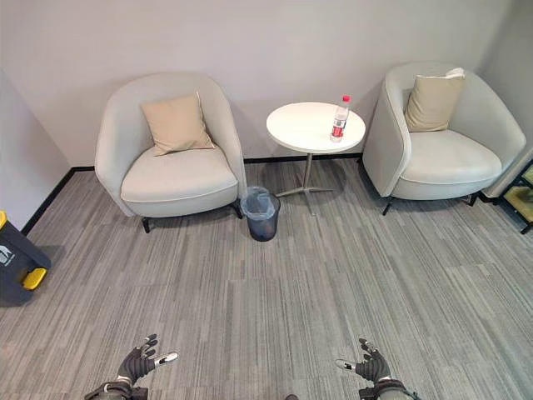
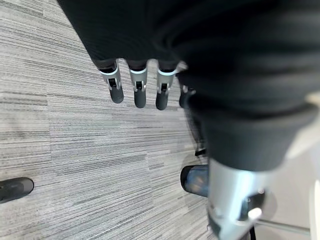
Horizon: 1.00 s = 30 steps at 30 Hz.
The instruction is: Gather garbage on tea table into small bin, then transfer packed bag to large trash can.
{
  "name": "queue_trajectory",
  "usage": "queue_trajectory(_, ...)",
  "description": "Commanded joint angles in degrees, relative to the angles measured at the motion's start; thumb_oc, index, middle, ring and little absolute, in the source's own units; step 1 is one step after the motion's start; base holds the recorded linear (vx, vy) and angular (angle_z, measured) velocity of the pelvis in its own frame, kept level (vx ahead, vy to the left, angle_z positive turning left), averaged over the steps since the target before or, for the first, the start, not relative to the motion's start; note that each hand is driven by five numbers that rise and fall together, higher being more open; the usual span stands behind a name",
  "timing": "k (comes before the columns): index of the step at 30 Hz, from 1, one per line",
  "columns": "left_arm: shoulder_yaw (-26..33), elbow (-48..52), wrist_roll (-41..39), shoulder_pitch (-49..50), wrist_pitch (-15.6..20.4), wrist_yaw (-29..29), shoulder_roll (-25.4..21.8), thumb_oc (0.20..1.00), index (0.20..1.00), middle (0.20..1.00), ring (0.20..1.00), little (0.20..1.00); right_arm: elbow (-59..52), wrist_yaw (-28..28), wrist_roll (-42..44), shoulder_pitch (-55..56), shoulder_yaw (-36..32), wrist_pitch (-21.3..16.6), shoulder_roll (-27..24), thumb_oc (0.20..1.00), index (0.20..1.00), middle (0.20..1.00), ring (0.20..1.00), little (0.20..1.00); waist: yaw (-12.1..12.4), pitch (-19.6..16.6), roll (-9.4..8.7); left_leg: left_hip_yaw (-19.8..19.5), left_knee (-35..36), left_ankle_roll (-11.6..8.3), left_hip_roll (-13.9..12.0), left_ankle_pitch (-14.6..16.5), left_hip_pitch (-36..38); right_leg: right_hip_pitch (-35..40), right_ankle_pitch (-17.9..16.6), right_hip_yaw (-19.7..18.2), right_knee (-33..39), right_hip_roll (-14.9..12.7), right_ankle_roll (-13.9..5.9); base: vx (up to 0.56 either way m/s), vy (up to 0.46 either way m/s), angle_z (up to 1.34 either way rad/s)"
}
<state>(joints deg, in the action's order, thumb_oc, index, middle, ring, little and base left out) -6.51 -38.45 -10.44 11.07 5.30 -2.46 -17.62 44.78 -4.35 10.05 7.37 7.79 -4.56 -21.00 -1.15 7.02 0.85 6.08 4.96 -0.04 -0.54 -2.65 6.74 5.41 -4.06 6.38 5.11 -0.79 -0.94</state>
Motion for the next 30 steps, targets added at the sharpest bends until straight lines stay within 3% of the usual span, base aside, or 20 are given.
queue_trajectory(1,1.35,-1.37,-2.73,-2.99,1.74,-0.8,-1.1,1.0,1.0,1.0,1.0,1.0,-0.34,0.08,2.62,-3.03,-0.78,-1.5,-0.18,1.0,1.0,1.0,1.0,1.0,-0.32,-0.5,-1.62,-0.44,0.04,-2.55,-0.34,6.58,2.25,3.59,8.48,0.96,-0.11,-3.01,-5.44,0.07,0.039,-0.09)
queue_trajectory(9,1.44,-1.71,-3.05,-3.86,1.47,-1.23,-1.71,1.0,1.0,1.0,1.0,1.0,0.31,-0.64,4.39,-4.0,-2.16,-1.1,-0.03,1.0,1.0,1.0,1.0,1.0,-0.29,0.21,-2.0,-0.61,-3.99,-1.41,0.86,8.18,-0.97,2.33,8.35,-0.04,-1.01,-4.1,-5.81,0.03,0.036,-0.04)
queue_trajectory(15,1.19,-0.36,-3.72,-4.39,1.81,-1.61,-2.49,1.0,1.0,1.0,1.0,1.0,1.0,-1.25,5.96,-5.49,-3.36,-1.01,-0.49,1.0,1.0,1.0,1.0,1.0,0.16,1.22,-2.17,-1.23,-10.13,-0.45,2.42,10.07,-6.97,-2.75,8.57,-1.54,-5.03,-5.23,-6.23,-0.04,0.063,-0.08)
queue_trajectory(18,1.36,0.26,-4.01,-4.34,1.94,-1.44,-2.96,1.0,1.0,1.0,1.0,1.0,0.38,-1.32,6.31,-5.91,-3.63,-0.86,-0.71,1.0,1.0,1.0,1.0,1.0,0.33,1.75,-2.35,-1.72,-11.57,0.11,3.05,10.84,-8.65,-5.68,8.82,-2.64,-8.1,-5.29,-6.6,0.0,0.087,-0.17)
queue_trajectory(20,1.76,0.34,-3.96,-4.54,1.88,-1.61,-3.62,1.0,1.0,1.0,1.0,1.0,-0.25,-1.61,6.58,-7.0,-3.67,-0.88,-0.93,1.0,1.0,1.0,1.0,1.0,0.15,3.17,-1.76,-1.03,-12.15,1.23,3.07,11.93,-8.82,-11.03,9.05,-3.51,-16.05,-5.25,-7.77,0.0,0.148,-0.36)
queue_trajectory(23,2.2,0.42,-3.94,-4.35,2.13,-1.94,-3.39,1.0,1.0,1.0,1.0,1.0,-1.77,-1.51,5.95,-7.12,-3.38,-0.91,-1.04,1.0,1.0,1.0,1.0,1.0,0.22,4.03,-1.42,-0.21,-11.87,1.55,2.94,12.81,-7.53,-14.52,8.23,-2.24,-19.6,-5.71,-8.27,0.08,0.051,-0.43)
queue_trajectory(26,2.15,-0.17,-4.44,-4.99,2.35,-2.41,-2.95,1.0,1.0,1.0,1.0,1.0,-3.81,-1.48,4.64,-8.21,-2.03,-0.92,-1.51,1.0,1.0,1.0,1.0,1.0,0.01,5.33,-1.42,1.3,-9.62,1.09,2.67,13.89,-2.99,-17.72,3.91,3.33,-13.2,-7.16,-8.33,0.24,-0.104,-0.42)
queue_trajectory(30,2.24,-0.44,-4.5,-5.28,2.47,-2.51,-2.54,1.0,1.0,1.0,1.0,1.0,-4.76,-1.33,3.95,-7.58,-1.93,-0.94,-1.7,1.0,1.0,1.0,1.0,1.0,-0.68,5.78,-1.07,0.94,-8.95,0.19,2.18,14.89,0.2,-18.71,2.71,7.43,-10.21,-7.99,-8.41,0.24,-0.143,-0.15)
